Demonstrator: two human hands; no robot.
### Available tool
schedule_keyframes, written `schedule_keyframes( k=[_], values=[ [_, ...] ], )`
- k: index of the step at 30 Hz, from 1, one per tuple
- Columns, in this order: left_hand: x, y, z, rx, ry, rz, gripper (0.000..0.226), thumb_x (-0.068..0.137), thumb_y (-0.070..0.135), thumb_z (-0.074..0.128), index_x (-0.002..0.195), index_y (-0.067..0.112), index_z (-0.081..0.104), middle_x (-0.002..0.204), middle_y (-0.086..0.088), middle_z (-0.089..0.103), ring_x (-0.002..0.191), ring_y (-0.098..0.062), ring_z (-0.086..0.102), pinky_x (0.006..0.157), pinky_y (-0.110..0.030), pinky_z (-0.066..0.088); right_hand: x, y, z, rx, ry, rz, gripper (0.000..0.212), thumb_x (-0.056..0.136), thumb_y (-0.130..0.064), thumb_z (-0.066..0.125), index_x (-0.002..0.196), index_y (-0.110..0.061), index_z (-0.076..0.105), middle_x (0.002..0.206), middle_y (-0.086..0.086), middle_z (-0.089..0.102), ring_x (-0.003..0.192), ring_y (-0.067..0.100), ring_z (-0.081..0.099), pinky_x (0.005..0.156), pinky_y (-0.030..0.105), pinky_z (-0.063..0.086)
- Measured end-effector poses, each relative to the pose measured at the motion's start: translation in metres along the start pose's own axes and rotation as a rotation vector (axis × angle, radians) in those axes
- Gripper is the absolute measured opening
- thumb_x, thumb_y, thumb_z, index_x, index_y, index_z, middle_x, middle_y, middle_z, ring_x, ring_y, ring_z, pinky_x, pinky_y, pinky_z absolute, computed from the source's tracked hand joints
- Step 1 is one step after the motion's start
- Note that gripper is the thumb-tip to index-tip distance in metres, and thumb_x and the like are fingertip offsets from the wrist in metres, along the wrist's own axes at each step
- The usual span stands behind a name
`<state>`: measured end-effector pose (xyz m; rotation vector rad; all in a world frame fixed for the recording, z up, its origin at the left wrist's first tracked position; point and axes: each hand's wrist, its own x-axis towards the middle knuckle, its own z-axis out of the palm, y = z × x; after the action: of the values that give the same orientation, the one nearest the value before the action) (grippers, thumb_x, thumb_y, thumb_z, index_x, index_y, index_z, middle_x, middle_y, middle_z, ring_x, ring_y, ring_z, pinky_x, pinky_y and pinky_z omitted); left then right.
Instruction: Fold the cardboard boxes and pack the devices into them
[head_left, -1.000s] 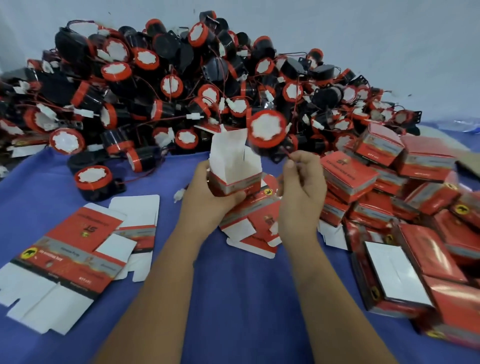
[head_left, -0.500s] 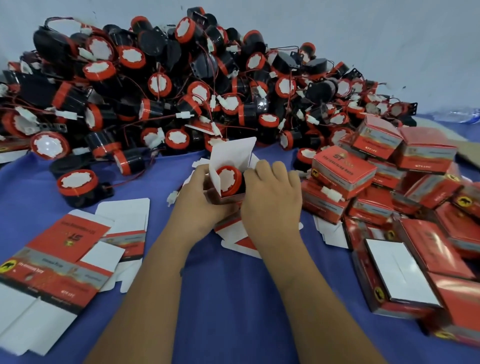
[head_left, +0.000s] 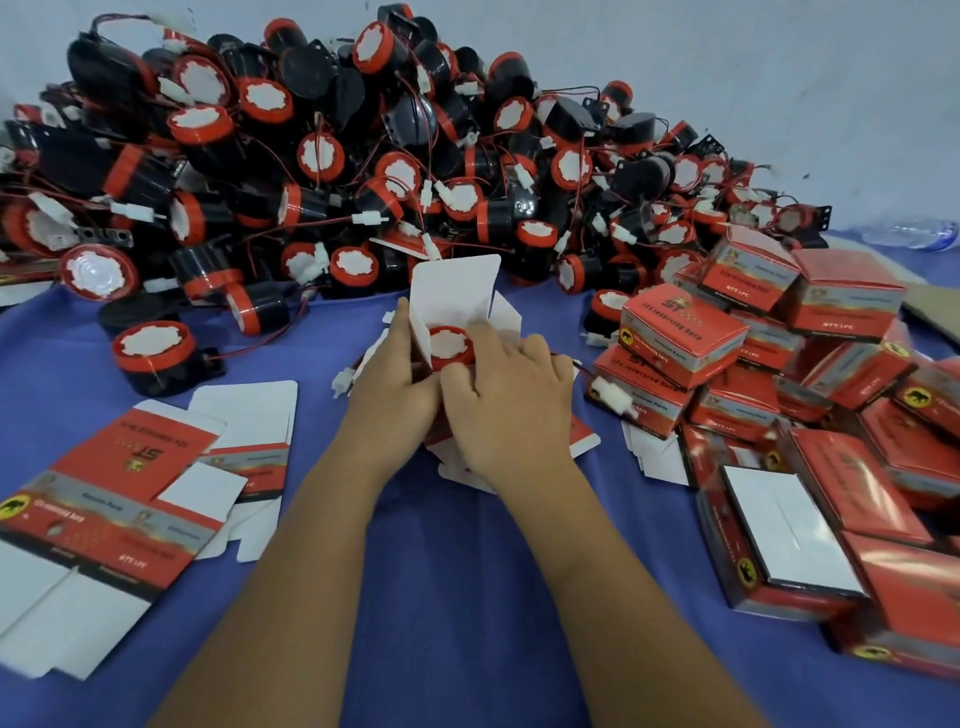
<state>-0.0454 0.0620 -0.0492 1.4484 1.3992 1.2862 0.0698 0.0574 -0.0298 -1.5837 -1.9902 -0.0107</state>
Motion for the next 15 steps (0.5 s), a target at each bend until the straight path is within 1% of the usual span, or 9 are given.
schedule_keyframes(
  k=[1, 3, 6, 9, 10, 11, 13, 14, 15],
  values=[
    [0.0, 0.0, 0.001, -0.007, -0.003, -0.003, 0.068, 0.099, 0.02, 0.053, 0.156, 0.037, 0.02, 0.141, 0.016, 0.053, 0.125, -0.004, 0.053, 0.102, -0.029, 0.048, 0.0, 0.002, 0.0, 0.091, -0.025, 0.002, 0.038, 0.095, -0.037, 0.032, 0.119, -0.02, 0.056, 0.11, -0.002, 0.064, 0.095, 0.017, 0.041, 0.095, 0.037, 0.031],
    [0.002, 0.001, 0.001, -0.011, 0.011, 0.008, 0.067, 0.102, 0.022, 0.048, 0.159, 0.034, 0.013, 0.149, 0.01, 0.047, 0.133, -0.013, 0.048, 0.111, -0.041, 0.042, 0.0, 0.005, -0.001, 0.244, -0.085, -0.014, 0.034, 0.1, -0.038, 0.034, 0.118, -0.023, 0.059, 0.114, -0.005, 0.064, 0.105, 0.017, 0.048, 0.101, 0.041, 0.037],
    [0.004, 0.003, 0.001, -0.034, 0.047, 0.027, 0.063, 0.1, 0.026, 0.05, 0.157, 0.033, 0.023, 0.147, 0.009, 0.049, 0.134, -0.012, 0.047, 0.112, -0.043, 0.041, 0.0, 0.005, 0.0, 0.381, -0.131, 0.007, 0.035, 0.102, -0.041, 0.033, 0.116, -0.021, 0.058, 0.117, -0.005, 0.061, 0.111, 0.017, 0.048, 0.103, 0.041, 0.036],
    [0.004, 0.004, 0.002, -0.03, 0.078, -0.012, 0.067, 0.086, 0.042, 0.044, 0.152, 0.036, 0.032, 0.145, 0.008, 0.049, 0.133, -0.015, 0.047, 0.11, -0.042, 0.042, -0.004, 0.003, 0.003, 0.405, -0.112, 0.026, 0.034, 0.102, -0.04, 0.038, 0.12, -0.017, 0.054, 0.118, 0.0, 0.056, 0.109, 0.02, 0.047, 0.1, 0.04, 0.038],
    [0.005, 0.002, 0.003, -0.02, 0.104, -0.028, 0.06, 0.086, 0.045, 0.043, 0.145, 0.038, 0.041, 0.139, 0.008, 0.054, 0.129, -0.014, 0.05, 0.107, -0.04, 0.044, -0.006, 0.001, 0.004, 0.394, -0.088, 0.027, 0.034, 0.101, -0.038, 0.041, 0.123, -0.016, 0.053, 0.119, 0.002, 0.051, 0.106, 0.021, 0.048, 0.095, 0.039, 0.042],
    [0.006, 0.001, 0.003, 0.007, 0.133, -0.033, 0.044, 0.09, 0.046, 0.044, 0.132, 0.039, 0.051, 0.128, 0.011, 0.059, 0.122, -0.012, 0.054, 0.102, -0.037, 0.046, -0.007, -0.001, 0.005, 0.356, -0.049, 0.024, 0.032, 0.1, -0.035, 0.046, 0.123, -0.014, 0.053, 0.119, 0.003, 0.047, 0.1, 0.022, 0.051, 0.086, 0.038, 0.046],
    [0.007, -0.001, 0.006, 0.099, 0.192, -0.034, 0.013, 0.099, 0.043, 0.046, 0.108, 0.039, 0.055, 0.107, 0.016, 0.06, 0.106, -0.009, 0.058, 0.092, -0.034, 0.048, -0.011, -0.006, 0.005, 0.273, 0.076, 0.041, 0.022, 0.096, -0.028, 0.05, 0.111, -0.013, 0.055, 0.111, 0.002, 0.046, 0.081, 0.02, 0.053, 0.062, 0.032, 0.043],
    [0.008, -0.001, 0.007, 0.139, 0.212, -0.024, 0.012, 0.101, 0.041, 0.045, 0.106, 0.036, 0.055, 0.104, 0.016, 0.059, 0.104, -0.011, 0.057, 0.09, -0.035, 0.047, -0.011, -0.006, 0.004, 0.277, 0.138, 0.093, 0.014, 0.095, -0.028, 0.05, 0.098, -0.015, 0.055, 0.101, -0.001, 0.05, 0.072, 0.017, 0.05, 0.055, 0.03, 0.037],
    [0.008, -0.002, 0.008, 0.164, 0.23, -0.016, 0.019, 0.103, 0.04, 0.042, 0.111, 0.031, 0.056, 0.105, 0.013, 0.059, 0.105, -0.014, 0.057, 0.089, -0.035, 0.046, -0.009, -0.006, 0.003, 0.328, 0.181, 0.179, 0.016, 0.095, -0.029, 0.049, 0.083, -0.018, 0.052, 0.087, -0.005, 0.052, 0.065, 0.013, 0.047, 0.053, 0.029, 0.032]
  ],
)
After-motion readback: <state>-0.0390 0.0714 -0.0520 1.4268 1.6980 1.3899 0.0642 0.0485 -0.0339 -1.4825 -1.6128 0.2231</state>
